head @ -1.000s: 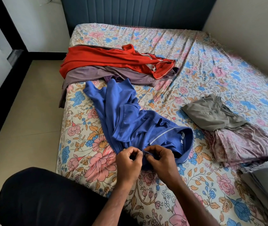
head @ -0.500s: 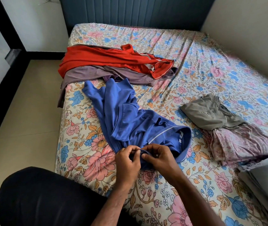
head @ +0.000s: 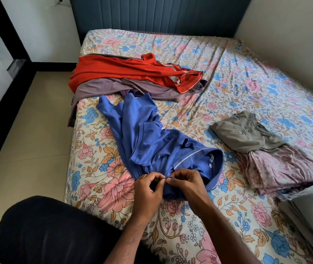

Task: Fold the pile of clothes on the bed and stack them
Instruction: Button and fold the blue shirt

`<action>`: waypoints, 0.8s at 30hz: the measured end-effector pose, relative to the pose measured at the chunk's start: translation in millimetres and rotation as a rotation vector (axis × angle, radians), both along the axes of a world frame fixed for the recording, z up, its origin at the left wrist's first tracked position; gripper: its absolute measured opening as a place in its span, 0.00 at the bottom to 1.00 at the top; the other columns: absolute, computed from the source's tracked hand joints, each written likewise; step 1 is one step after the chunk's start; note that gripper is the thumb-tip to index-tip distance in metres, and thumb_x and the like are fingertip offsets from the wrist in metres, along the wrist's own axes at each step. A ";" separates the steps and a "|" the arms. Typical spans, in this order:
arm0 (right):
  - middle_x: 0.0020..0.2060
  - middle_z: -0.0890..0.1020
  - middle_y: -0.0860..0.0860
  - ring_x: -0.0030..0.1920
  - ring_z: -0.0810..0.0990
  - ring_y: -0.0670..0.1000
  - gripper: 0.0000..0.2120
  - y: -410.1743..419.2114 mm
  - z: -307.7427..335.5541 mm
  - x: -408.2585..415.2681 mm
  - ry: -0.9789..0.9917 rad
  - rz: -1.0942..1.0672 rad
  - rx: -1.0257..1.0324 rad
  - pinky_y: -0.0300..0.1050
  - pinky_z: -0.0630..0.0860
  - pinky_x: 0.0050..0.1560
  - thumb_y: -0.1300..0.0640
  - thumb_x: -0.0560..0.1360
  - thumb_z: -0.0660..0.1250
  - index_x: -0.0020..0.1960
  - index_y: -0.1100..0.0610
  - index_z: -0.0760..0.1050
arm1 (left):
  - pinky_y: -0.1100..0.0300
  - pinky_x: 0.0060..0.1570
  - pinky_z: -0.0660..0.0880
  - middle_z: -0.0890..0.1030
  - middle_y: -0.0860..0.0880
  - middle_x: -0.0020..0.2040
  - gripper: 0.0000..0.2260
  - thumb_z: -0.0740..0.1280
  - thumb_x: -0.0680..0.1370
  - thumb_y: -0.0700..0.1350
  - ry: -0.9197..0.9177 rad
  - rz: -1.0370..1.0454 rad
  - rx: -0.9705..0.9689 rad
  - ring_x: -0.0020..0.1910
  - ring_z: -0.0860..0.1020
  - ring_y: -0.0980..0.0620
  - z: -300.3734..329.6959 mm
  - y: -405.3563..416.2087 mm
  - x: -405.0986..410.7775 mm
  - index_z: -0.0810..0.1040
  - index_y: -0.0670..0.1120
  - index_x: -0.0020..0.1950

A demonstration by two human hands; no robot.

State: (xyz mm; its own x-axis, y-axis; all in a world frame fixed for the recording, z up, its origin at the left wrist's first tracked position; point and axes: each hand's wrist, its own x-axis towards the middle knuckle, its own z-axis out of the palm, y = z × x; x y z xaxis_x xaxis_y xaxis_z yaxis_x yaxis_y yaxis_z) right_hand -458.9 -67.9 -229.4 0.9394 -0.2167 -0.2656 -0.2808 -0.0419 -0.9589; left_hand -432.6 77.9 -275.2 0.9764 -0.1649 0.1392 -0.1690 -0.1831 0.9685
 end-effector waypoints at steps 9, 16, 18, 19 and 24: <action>0.38 0.82 0.62 0.37 0.82 0.57 0.04 -4.1 4.3 -3.6 0.024 -0.040 0.239 0.46 0.80 0.33 0.68 0.76 0.71 0.47 0.70 0.78 | 0.48 0.47 0.82 0.85 0.55 0.43 0.07 0.75 0.72 0.52 0.025 -0.018 -0.030 0.46 0.84 0.51 -1.3 1.5 1.4 0.85 0.53 0.48; 0.42 0.83 0.64 0.41 0.84 0.57 0.05 -8.2 -2.2 -3.4 0.053 -0.033 0.304 0.45 0.83 0.41 0.69 0.79 0.67 0.53 0.70 0.78 | 0.49 0.47 0.81 0.83 0.57 0.43 0.09 0.72 0.70 0.56 -0.006 -0.013 0.029 0.46 0.82 0.53 -1.8 1.7 1.4 0.84 0.54 0.47; 0.42 0.82 0.65 0.41 0.84 0.58 0.07 -8.6 -3.6 -2.8 0.048 -0.052 0.334 0.45 0.83 0.40 0.71 0.79 0.66 0.56 0.71 0.75 | 0.48 0.48 0.81 0.84 0.56 0.43 0.09 0.73 0.70 0.55 -0.007 -0.010 0.024 0.46 0.82 0.53 -1.4 2.2 0.5 0.84 0.53 0.46; 0.42 0.82 0.66 0.41 0.84 0.58 0.07 -8.3 -3.6 -2.3 0.045 -0.056 0.352 0.45 0.83 0.40 0.72 0.79 0.66 0.57 0.70 0.74 | 0.48 0.48 0.81 0.84 0.56 0.43 0.08 0.73 0.70 0.54 0.009 -0.013 0.010 0.46 0.83 0.52 -0.8 2.6 0.7 0.84 0.53 0.46; 0.45 0.80 0.67 0.42 0.84 0.60 0.13 -8.8 -3.7 -2.5 0.022 -0.041 0.407 0.49 0.83 0.42 0.74 0.76 0.67 0.57 0.63 0.72 | 0.47 0.48 0.80 0.80 0.58 0.44 0.06 0.72 0.76 0.46 -0.142 0.018 0.037 0.46 0.81 0.54 1.6 -0.6 -1.5 0.77 0.53 0.50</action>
State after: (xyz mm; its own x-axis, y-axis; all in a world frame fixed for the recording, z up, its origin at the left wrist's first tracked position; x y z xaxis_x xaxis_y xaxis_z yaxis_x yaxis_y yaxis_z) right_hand -461.4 -76.8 -233.1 0.9254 -0.1264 -0.3574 -0.2952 0.3513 -0.8885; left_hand -434.1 77.3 -273.6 0.9502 -0.1556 0.2699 -0.2999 -0.2227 0.9276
